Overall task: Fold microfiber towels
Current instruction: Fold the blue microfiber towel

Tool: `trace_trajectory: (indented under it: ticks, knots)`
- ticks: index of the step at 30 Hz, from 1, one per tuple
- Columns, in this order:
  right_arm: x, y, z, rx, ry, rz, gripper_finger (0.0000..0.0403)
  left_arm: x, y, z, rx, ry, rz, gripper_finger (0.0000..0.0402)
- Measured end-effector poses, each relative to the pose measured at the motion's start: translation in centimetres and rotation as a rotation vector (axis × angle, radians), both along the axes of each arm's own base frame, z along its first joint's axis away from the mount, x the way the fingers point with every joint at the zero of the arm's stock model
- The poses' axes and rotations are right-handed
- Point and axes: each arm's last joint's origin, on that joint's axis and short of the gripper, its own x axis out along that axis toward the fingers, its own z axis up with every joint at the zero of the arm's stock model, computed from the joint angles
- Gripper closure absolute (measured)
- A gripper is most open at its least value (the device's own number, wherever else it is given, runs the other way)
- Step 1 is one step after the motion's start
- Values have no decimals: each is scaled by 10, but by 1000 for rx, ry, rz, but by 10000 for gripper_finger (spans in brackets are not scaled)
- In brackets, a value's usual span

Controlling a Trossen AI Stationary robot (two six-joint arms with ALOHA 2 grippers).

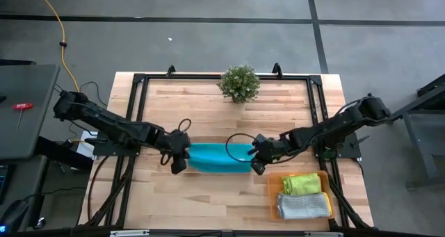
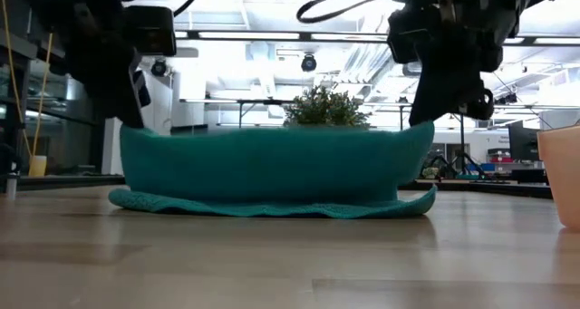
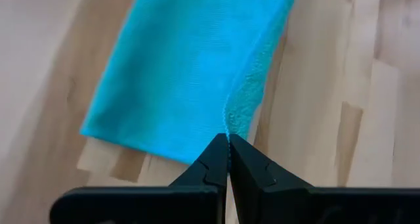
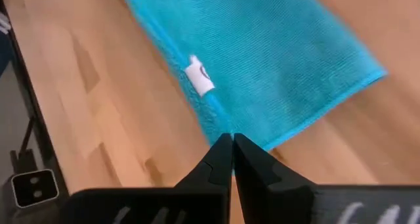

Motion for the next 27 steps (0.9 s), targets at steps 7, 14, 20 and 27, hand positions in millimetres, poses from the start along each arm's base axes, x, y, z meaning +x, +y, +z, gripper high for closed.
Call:
trace_trajectory:
  ticks: [7, 14, 20, 27]
  knots:
    - [10, 11, -14, 46, -2, -10, 403, 4, -10, -15, 29, 72, -25, 401]
    - [10, 11, -17, 68, 14, -43, 403, 5, -11, -18, 48, 76, -19, 395]
    - [11, 11, -16, 89, 14, -66, 402, 5, -10, -18, 54, 78, -15, 381]
    - [11, 11, -16, 106, 8, -72, 396, 5, -11, -18, 62, 78, -32, 357]
